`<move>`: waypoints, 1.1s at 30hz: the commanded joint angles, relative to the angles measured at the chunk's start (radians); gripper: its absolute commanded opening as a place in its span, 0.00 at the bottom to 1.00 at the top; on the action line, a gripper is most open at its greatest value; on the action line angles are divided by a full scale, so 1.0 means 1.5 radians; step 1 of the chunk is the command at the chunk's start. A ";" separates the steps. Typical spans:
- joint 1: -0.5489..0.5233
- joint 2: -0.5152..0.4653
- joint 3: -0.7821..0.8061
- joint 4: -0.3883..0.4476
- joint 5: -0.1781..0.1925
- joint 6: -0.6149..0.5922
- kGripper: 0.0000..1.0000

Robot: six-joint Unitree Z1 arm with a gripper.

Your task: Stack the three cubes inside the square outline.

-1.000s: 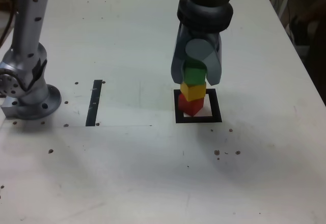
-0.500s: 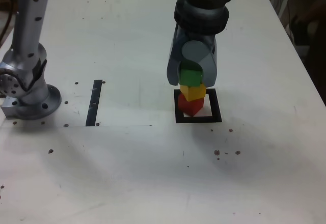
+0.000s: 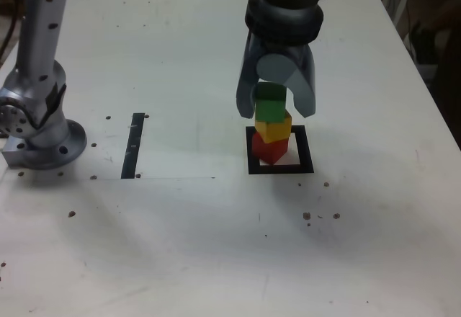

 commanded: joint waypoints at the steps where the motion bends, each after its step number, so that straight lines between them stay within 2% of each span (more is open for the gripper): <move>1: -0.001 -0.011 -0.008 0.012 0.000 -0.001 0.99; 10: -0.021 -0.060 -0.034 0.094 -0.021 -0.009 0.99; 16: -0.023 -0.161 0.054 0.119 -0.014 -0.023 0.99; 19: -0.023 -0.198 0.102 0.116 -0.014 -0.026 0.99; 25: -0.023 -0.227 0.213 0.099 -0.029 -0.043 0.99; 33: -0.023 -0.246 0.387 0.001 -0.040 -0.056 0.99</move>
